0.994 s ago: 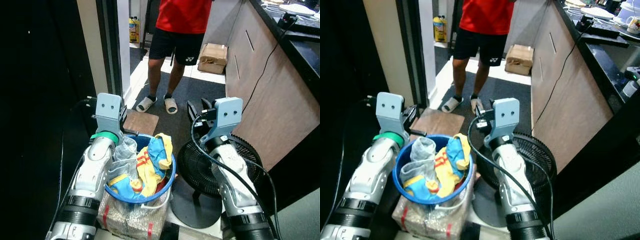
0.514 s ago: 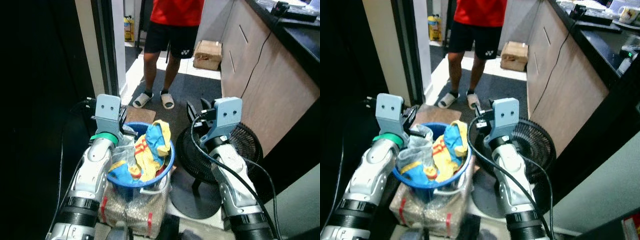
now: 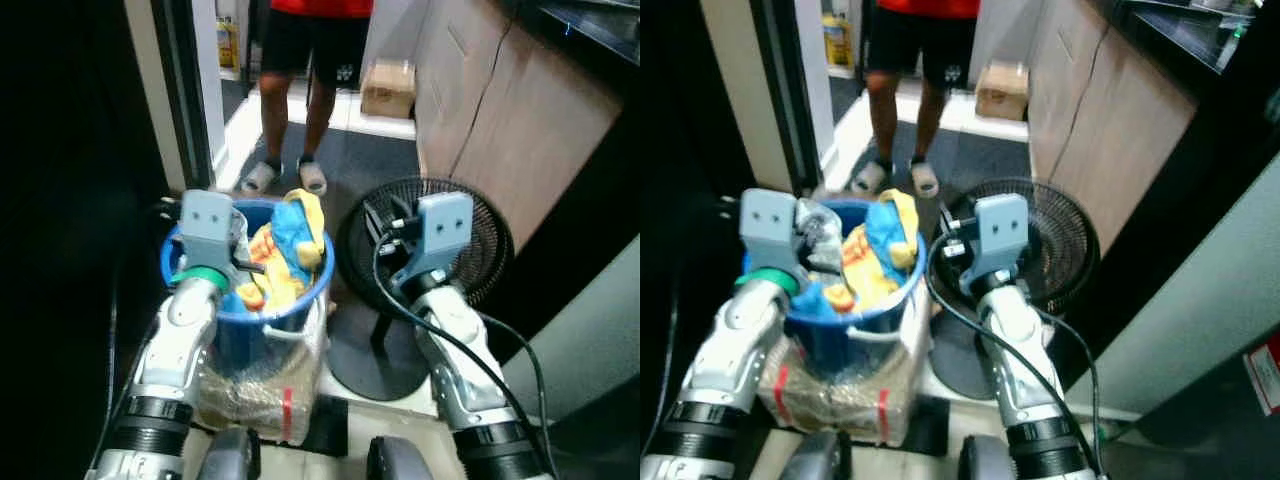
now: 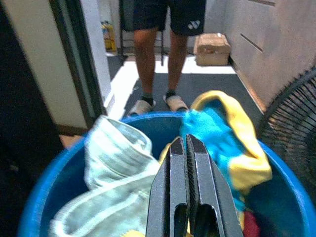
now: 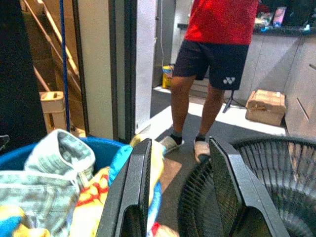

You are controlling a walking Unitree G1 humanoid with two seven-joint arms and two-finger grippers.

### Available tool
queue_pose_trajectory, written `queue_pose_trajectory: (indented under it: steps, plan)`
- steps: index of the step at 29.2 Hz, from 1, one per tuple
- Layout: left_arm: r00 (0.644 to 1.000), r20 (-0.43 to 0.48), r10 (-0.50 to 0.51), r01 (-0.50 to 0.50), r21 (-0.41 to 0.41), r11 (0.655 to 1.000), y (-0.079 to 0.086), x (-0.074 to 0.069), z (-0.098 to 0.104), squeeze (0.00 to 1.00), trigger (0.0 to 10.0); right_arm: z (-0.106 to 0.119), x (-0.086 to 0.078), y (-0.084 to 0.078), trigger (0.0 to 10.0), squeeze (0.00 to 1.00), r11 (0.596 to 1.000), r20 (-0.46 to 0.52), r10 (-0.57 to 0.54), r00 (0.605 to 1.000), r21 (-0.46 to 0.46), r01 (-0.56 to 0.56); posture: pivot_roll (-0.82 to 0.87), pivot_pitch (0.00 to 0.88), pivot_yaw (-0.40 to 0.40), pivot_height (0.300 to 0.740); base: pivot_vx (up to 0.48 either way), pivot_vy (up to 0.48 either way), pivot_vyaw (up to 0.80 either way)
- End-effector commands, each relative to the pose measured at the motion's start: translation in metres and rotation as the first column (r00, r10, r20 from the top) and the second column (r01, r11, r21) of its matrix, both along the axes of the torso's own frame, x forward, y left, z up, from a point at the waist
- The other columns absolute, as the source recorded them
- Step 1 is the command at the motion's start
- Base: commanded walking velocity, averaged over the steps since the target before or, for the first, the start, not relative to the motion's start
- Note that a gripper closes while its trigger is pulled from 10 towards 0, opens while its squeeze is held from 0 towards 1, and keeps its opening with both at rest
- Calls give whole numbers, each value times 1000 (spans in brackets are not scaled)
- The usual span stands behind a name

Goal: Clothes washing

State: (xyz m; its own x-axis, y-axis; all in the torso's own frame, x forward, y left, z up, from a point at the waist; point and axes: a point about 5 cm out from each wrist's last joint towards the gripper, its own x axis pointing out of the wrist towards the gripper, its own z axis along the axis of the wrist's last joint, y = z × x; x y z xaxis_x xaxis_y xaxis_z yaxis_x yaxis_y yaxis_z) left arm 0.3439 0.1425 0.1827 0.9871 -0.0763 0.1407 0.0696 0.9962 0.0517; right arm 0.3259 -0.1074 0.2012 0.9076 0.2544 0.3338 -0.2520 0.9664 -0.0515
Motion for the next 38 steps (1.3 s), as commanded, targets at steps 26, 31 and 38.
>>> queue_pose_trajectory:
  steps: [26, 31, 38]
  plan:
    - [1000, -4, -4, 4, -22, 1000, -5, 2, 4, 0, 10000, 5, 1, -4, 10000, 0, 1000, 10, -4, 1000, 18, 3, 82, 39, -13, 495, 0, 0, 0]
    - [1000, -6, -1, 1, -39, 999, -5, 3, 5, 0, 10000, 5, 1, -4, 10000, 0, 1000, 12, -1, 1000, 22, 1, 81, 39, -12, 485, 0, 0, 0]
    - [1000, -7, 3, -4, -47, 999, -4, 4, 7, 0, 10000, 6, 2, -2, 10000, 0, 1000, 10, 8, 1000, 23, -8, 85, 46, -17, 480, 0, 0, 0]
